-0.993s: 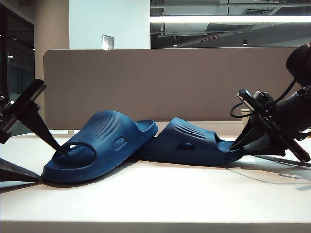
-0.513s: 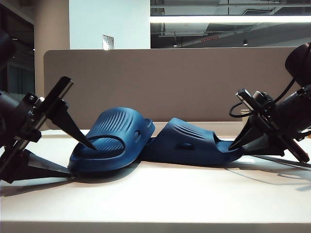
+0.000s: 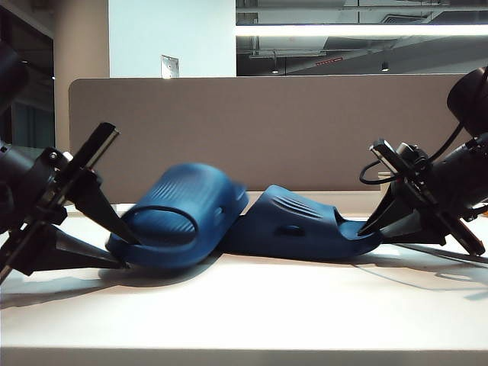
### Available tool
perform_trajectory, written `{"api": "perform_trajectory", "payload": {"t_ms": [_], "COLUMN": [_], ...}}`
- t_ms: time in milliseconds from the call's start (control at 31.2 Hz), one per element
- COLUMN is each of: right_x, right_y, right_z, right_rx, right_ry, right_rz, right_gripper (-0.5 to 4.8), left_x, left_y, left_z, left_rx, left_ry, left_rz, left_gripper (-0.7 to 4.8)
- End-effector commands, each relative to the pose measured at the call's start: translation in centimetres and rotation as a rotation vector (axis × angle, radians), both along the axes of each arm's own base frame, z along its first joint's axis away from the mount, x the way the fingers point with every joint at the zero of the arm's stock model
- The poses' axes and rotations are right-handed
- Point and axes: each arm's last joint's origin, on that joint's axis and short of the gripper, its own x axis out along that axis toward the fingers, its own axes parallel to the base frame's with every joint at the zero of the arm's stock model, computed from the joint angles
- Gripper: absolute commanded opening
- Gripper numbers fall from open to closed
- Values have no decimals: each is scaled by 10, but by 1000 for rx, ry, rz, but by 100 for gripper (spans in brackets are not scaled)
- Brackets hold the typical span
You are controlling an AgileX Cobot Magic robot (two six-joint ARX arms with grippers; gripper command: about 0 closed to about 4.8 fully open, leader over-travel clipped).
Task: Interlock the pair of blue slippers on the table with their fronts facing up.
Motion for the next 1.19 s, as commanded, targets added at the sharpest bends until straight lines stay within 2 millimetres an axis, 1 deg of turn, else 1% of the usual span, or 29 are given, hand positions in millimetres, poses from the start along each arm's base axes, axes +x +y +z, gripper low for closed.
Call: {"api": "perform_trajectory", "payload": {"t_ms": [32,64,224,288,417,449,481,609,737,865,961,1057,1153,1186], "right_x": [0,0,0,0,0,0,0,0,1,2,3,4,3,3], "right_y": [1,1,1,1,1,1,1,1,-2,-10,-19,-28,-38,-42], "right_z": [1,1,1,1,1,1,2,2,2,2,2,3,4,4], "right_rx": [10,10,9,9,9,9,9,9,5,7,26,54,78,81], "right_ry": [-13,-13,-14,-14,-14,-15,-15,-23,-28,-25,-24,-22,-27,-26], "right_rz": [20,20,20,20,19,19,19,17,11,-9,-19,-17,-9,-9], "right_gripper": [13,13,13,13,12,12,12,12,11,8,8,8,7,-1], "left_x": [-6,-6,-6,-6,-7,-8,-8,-9,-9,-10,-12,-13,-16,-17], "left_y": [3,3,3,3,5,5,6,7,9,11,13,19,30,33], "left_z": [-10,-10,-7,-3,5,7,9,20,35,52,64,74,84,87], "left_rx": [37,38,45,45,47,56,68,132,224,325,358,372,447,471], "left_ry": [81,80,50,30,-10,-24,-34,-79,-124,-165,-205,-225,-229,-227], "left_rz": [4,3,-2,-1,10,5,4,-16,-42,-65,-81,-84,-112,-123], "left_gripper": [92,79,73,53,41,14,2,-1,-1,-2,-2,-3,-3,-3]}}
